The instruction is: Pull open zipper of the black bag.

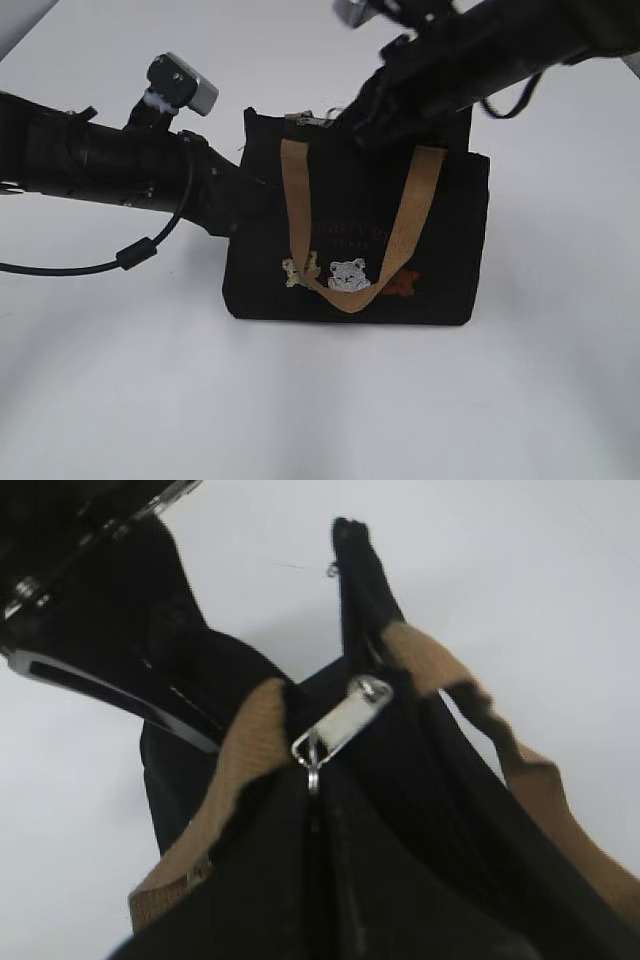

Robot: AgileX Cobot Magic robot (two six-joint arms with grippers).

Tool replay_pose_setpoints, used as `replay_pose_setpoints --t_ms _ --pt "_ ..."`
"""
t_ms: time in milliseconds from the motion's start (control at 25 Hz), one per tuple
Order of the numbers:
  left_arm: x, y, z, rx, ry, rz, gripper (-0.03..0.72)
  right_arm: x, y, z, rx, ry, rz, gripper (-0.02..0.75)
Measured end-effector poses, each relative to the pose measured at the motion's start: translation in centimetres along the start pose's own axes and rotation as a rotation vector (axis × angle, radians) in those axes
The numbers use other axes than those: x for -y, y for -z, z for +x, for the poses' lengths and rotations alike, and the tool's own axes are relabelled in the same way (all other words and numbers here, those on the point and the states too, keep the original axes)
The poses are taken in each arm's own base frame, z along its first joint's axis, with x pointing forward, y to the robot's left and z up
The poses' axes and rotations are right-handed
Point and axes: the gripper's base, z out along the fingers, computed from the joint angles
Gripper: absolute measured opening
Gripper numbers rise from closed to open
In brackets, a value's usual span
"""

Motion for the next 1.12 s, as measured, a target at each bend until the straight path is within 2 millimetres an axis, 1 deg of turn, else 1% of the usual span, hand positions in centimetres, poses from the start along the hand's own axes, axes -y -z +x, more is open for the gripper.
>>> replay_pose_setpoints --t_ms 80,200,240,280,320,360,400,440,480,520,560,600,640,720,760,840,880,1000,1120 --pt "0.0 0.0 0.0 0.001 0.0 0.002 0.062 2.9 2.9 0.8 -0.002 -0.146 0.065 -0.001" --pt "0.0 0.0 -0.1 0.004 0.003 0.001 0.062 6.4 7.5 3.4 -0.078 -0.339 0.104 -0.001" --pt "0.0 0.0 -0.1 0.004 0.01 0.002 0.062 7.1 8.6 4.2 -0.098 -0.411 0.111 0.001" --pt "0.1 0.0 -0.1 0.004 0.023 0.003 0.062 7.3 9.1 4.7 -0.12 -0.465 0.097 0.015" --pt "0.1 -0.1 -0.1 0.0 0.047 0.006 0.065 7.2 9.5 5.0 -0.14 -0.502 0.072 0.05" --pt "0.2 -0.1 0.0 -0.008 0.083 0.01 0.092 6.8 9.6 5.1 -0.16 -0.525 0.041 0.12" --pt "0.2 0.0 0.1 -0.023 0.128 0.019 0.154 6.1 9.7 5.0 -0.187 -0.537 -0.006 0.213" --pt "0.4 0.1 0.2 -0.049 0.158 0.031 0.228 5.3 9.9 4.8 -0.212 -0.545 -0.052 0.308" --pt "0.6 0.3 0.3 -0.084 0.207 0.042 0.326 4.6 10.2 4.5 -0.23 -0.556 -0.086 0.37" --pt "0.8 0.6 0.4 -0.117 0.275 0.046 0.414 4.0 10.7 4.3 -0.243 -0.58 -0.101 0.414" --pt "1.0 1.1 0.3 -0.157 0.298 0.052 0.469 3.4 11.5 3.9 -0.25 -0.606 -0.103 0.435" --pt "1.3 1.8 0.2 -0.2 0.335 0.049 0.51 2.8 12.4 3.6 -0.253 -0.621 -0.089 0.44" --pt "1.6 2.6 0.0 -0.244 0.393 0.049 0.529 2.2 13.5 3.4 -0.253 -0.64 -0.063 0.44" --pt "2.2 4.3 -0.5 -0.317 0.43 0.035 0.522 0.8 15.5 3.9 -0.281 -0.659 0.007 0.439" --pt "2.5 5.5 -0.9 -0.346 0.461 0.008 0.505 -0.1 16.6 4.3 -0.291 -0.65 0.046 0.439" --pt "3.2 8.1 -1.8 -0.36 0.51 -0.069 0.47 -2.1 18.1 6.0 -0.327 -0.656 0.101 0.439" --pt "3.6 9.4 -2.2 -0.35 0.528 -0.102 0.462 -3.4 18.9 7.0 -0.341 -0.654 0.124 0.439" --pt "5.7 14.0 -3.0 -0.274 0.589 -0.202 0.451 -7.3 20.9 9.9 -0.334 -0.657 0.166 0.437" --pt "8.5 18.7 -2.8 -0.196 0.615 -0.274 0.447 -10.9 22.8 12.3 -0.27 -0.645 0.22 0.435"
